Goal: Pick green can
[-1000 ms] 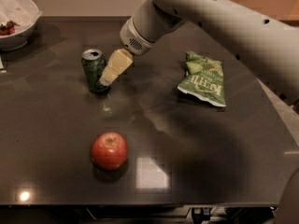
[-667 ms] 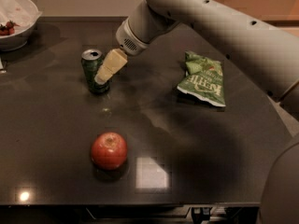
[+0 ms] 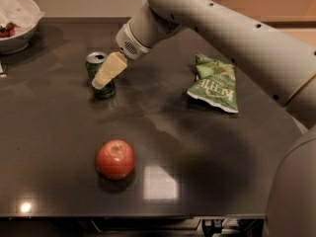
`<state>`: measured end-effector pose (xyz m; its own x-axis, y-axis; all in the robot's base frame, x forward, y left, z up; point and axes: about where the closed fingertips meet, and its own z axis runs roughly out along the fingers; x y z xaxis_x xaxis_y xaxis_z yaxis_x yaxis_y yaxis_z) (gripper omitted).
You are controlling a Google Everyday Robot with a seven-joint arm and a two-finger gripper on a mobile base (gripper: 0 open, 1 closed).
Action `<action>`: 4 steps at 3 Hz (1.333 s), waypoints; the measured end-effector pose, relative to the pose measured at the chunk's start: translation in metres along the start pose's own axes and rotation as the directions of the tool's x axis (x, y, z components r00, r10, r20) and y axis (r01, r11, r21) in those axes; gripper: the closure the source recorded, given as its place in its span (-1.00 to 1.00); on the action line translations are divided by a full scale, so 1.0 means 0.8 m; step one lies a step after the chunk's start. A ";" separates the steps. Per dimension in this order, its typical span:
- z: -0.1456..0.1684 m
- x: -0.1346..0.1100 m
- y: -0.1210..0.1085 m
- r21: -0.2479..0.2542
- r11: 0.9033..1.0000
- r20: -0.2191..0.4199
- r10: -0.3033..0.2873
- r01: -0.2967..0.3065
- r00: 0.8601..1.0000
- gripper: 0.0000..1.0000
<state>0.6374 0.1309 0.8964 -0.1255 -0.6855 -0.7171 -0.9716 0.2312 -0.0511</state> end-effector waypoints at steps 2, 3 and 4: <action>0.011 -0.006 0.016 -0.046 0.999 0.020 0.005 -0.004 1.000 -0.66; 0.013 -0.010 0.020 -0.058 0.998 0.026 0.001 0.000 1.000 -0.19; 0.013 -0.013 0.021 -0.065 0.998 0.030 -0.001 0.003 1.000 0.27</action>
Offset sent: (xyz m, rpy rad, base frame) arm -0.0146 0.0148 -0.0024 0.0400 0.0434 0.0411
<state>0.6242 0.1492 0.8954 -0.1185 -0.6647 -0.7376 -0.9829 0.1839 -0.0078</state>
